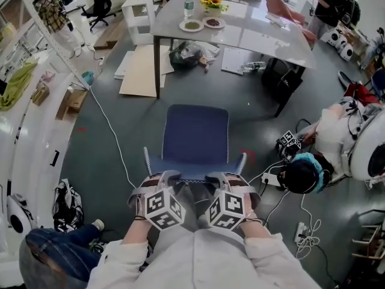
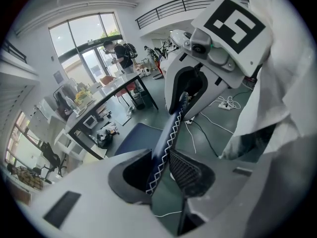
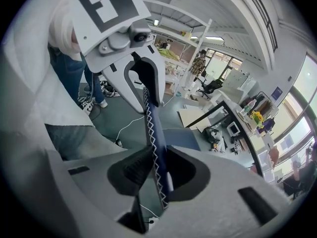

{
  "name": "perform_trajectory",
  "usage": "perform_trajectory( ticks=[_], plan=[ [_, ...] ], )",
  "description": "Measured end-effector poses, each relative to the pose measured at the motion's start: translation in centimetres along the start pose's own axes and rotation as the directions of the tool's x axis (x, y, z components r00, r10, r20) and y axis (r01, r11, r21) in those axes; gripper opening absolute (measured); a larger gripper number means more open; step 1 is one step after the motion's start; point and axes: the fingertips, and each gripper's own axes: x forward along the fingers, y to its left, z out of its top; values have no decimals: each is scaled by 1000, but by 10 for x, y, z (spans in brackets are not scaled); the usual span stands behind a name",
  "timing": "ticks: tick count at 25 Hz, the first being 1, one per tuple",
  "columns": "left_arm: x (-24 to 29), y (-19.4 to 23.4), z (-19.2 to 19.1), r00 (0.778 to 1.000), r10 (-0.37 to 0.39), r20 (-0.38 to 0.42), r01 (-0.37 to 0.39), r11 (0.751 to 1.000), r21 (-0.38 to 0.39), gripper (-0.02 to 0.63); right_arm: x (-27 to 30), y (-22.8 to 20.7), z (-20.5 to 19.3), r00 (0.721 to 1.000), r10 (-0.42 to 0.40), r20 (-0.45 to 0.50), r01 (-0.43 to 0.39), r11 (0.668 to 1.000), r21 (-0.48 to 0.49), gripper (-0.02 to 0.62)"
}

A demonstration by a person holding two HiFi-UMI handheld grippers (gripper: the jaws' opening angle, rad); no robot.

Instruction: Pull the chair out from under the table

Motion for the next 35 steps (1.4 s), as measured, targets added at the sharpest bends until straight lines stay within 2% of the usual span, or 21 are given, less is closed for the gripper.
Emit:
perform_trajectory(
  ticks=[10,21,35],
  plan=[
    [-27,-72,-1,1000,2,-13,-3,999,-39,117,-37,61,-17,999,43,18,-43,998,-37,80],
    [-49,-124,-11,1000,13,-22,-14,998,-56,117,-63,113,-22,996,80,32,-79,996,-30,80],
    [-55,-150,-16,999,2,-33,-4,998,-59,118,-72,138,-29,991,123,55,-122,992,-8,81]
  ],
)
